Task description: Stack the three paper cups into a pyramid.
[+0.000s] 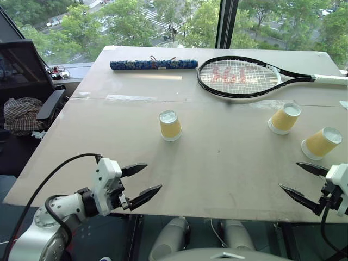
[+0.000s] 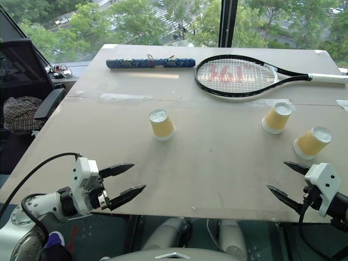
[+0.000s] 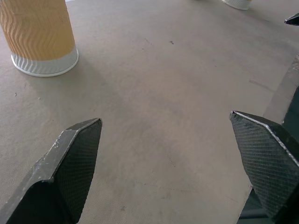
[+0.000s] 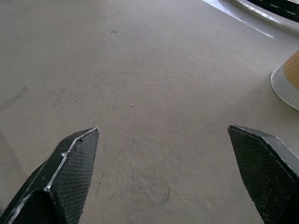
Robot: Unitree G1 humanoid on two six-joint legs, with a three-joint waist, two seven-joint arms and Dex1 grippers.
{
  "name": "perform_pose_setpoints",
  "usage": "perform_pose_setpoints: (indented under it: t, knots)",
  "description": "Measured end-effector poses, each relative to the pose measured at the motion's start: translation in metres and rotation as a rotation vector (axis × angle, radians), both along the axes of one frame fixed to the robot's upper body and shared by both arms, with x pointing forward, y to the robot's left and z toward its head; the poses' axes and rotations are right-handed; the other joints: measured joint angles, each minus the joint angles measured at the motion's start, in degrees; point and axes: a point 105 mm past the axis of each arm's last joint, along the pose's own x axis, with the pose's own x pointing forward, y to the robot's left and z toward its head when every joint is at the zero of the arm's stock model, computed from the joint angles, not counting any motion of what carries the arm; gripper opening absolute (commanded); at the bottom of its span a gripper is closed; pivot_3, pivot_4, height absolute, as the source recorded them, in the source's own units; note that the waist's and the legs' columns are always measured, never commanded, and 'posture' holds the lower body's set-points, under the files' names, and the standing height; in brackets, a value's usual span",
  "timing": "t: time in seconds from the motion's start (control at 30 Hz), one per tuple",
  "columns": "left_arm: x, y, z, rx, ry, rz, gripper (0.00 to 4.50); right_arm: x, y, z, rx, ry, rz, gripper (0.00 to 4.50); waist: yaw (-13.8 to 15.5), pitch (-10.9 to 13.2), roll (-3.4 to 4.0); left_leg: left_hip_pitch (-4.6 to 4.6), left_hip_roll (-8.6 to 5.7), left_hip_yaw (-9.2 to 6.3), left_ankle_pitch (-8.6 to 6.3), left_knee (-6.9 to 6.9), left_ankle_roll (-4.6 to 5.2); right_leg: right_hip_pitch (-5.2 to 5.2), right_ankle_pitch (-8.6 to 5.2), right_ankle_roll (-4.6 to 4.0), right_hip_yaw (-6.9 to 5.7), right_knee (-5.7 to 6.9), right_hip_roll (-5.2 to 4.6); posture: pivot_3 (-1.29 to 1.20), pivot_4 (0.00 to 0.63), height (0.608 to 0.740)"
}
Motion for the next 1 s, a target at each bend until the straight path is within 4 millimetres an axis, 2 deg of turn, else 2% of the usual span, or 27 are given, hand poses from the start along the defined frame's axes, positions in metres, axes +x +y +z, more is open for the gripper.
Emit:
perform_pose_setpoints:
  t: [0.1, 0.23, 0.43, 0.53, 0.63, 0.77, 0.87, 1.0]
  knots:
    - [0.005, 0.000, 0.002, -0.004, -0.014, -0.003, 4.50, 0.006, 0.003, 0.000, 0.018, -0.026, -0.025, 4.38, 0.00, -0.01, -0.03, 0.04, 0.01, -0.05, 0.00, 0.01, 0.00, 0.01, 0.00, 0.00, -0.06, 0.01, 0.02, 0.00, 0.150, 0.740]
    - [0.026, -0.007, 0.022, -0.018, -0.104, -0.020, 4.50, 0.023, 0.032, 0.008, 0.115, -0.117, -0.030, 4.38, -0.02, -0.01, 0.16, 0.04, 0.04, -0.11, 0.00, 0.04, -0.06, 0.00, 0.01, -0.01, -0.16, 0.03, 0.02, 0.00, 0.150, 0.740]
    - [0.034, -0.013, 0.032, -0.048, -0.128, -0.050, 4.50, 0.038, 0.027, 0.016, 0.156, -0.173, -0.146, 4.38, -0.04, -0.01, 0.14, 0.00, 0.04, -0.15, 0.09, -0.01, -0.25, -0.09, 0.01, -0.01, -0.17, 0.02, 0.06, 0.00, 0.150, 0.740]
    - [0.035, -0.019, 0.037, -0.061, -0.134, -0.079, 4.50, 0.047, 0.019, 0.022, 0.145, -0.234, -0.245, 4.38, -0.06, 0.00, 0.16, 0.00, 0.05, -0.16, 0.09, -0.05, -0.25, -0.12, 0.01, -0.01, -0.17, 0.03, 0.08, 0.00, 0.150, 0.740]
    - [0.031, -0.031, 0.043, -0.078, -0.149, -0.150, 4.50, 0.055, -0.013, 0.033, 0.117, -0.343, -0.487, 4.38, 0.03, 0.01, 0.18, -0.02, 0.05, -0.17, 0.07, -0.04, -0.30, -0.13, 0.01, -0.01, -0.18, 0.03, 0.09, 0.00, 0.150, 0.740]
    - [0.017, -0.047, 0.048, -0.110, -0.129, -0.281, 4.50, 0.046, -0.048, 0.039, 0.070, -0.436, -0.730, 4.38, -0.08, 0.01, 0.19, 0.00, 0.06, -0.18, 0.08, -0.07, -0.29, -0.14, 0.00, -0.02, -0.18, 0.05, 0.12, 0.00, 0.150, 0.740]
    - [0.011, -0.053, 0.049, -0.112, -0.112, -0.350, 4.50, 0.044, -0.058, 0.037, 0.067, -0.447, -0.809, 4.38, -0.34, 0.02, 0.30, 0.04, 0.08, -0.14, 0.09, -0.07, -0.29, -0.14, 0.01, -0.02, -0.11, 0.09, 0.16, 0.00, 0.150, 0.740]
    - [0.012, -0.059, 0.060, -0.139, -0.128, -0.402, 4.50, 0.048, -0.065, 0.030, 0.088, -0.405, -0.872, 4.38, -0.31, 0.02, 0.31, 0.07, 0.08, -0.12, 0.13, -0.05, -0.24, -0.13, 0.01, -0.03, -0.09, 0.11, 0.16, 0.00, 0.150, 0.740]
